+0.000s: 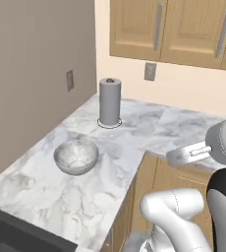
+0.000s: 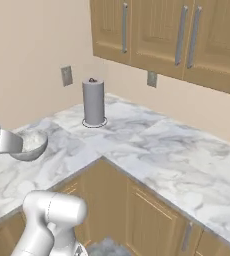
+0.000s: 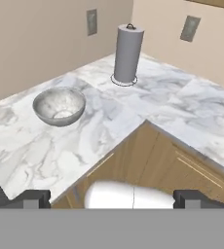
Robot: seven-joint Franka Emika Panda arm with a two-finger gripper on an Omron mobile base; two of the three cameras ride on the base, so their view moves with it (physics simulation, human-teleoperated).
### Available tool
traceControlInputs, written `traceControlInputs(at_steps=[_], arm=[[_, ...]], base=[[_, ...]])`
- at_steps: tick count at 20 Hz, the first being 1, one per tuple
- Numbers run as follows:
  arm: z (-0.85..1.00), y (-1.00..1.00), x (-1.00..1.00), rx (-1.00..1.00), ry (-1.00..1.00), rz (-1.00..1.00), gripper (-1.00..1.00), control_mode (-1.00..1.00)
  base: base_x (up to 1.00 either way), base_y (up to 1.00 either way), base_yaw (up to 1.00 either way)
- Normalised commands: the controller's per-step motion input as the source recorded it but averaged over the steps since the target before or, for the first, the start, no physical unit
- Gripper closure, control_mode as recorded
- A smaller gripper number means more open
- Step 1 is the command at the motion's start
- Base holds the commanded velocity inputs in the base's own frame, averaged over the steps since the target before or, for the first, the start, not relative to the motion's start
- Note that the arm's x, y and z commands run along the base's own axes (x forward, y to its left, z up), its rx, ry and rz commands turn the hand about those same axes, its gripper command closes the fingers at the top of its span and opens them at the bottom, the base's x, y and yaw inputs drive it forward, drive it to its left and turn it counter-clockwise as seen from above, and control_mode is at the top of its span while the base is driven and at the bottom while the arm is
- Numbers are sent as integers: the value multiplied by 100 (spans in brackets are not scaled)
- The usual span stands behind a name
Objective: Clear the mugs and bowl far away from the sink.
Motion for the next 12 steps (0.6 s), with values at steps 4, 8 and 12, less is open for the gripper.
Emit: traceControlInputs(at_steps=[4,8,12], arm=[[0,0,0,0,0,0,-100,100],[0,0,0,0,0,0,-100,100],[0,0,0,0,0,0,-100,100]], base=[[96,16,74],[87,13,67],[100,0,63]])
